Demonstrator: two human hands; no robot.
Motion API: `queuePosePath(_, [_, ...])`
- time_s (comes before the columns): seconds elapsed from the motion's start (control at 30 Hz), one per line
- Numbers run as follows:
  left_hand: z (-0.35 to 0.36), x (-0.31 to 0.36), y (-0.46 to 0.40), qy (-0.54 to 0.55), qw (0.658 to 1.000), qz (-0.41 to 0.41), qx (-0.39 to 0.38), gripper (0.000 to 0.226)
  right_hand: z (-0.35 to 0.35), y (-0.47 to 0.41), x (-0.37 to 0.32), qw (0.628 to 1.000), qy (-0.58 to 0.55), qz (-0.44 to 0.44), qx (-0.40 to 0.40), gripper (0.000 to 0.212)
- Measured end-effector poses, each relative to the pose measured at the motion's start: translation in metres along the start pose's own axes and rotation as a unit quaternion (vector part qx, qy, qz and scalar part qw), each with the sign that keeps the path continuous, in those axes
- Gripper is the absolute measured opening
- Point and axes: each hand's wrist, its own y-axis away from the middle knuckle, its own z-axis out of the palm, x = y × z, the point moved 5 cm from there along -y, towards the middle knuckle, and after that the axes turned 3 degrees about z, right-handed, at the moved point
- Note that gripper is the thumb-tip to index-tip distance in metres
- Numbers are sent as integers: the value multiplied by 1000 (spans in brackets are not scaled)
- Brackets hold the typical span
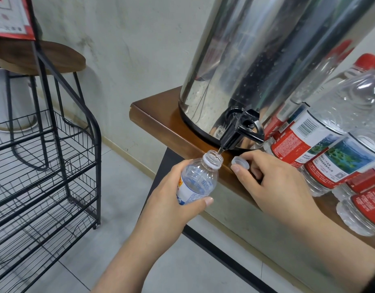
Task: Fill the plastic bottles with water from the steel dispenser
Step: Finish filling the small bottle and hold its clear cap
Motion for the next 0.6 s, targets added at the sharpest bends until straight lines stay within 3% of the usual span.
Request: queuePosePath(0.6, [-1, 0, 0, 2, 1000, 7, 4, 64, -1, 0, -1, 1000, 3, 1, -1, 38])
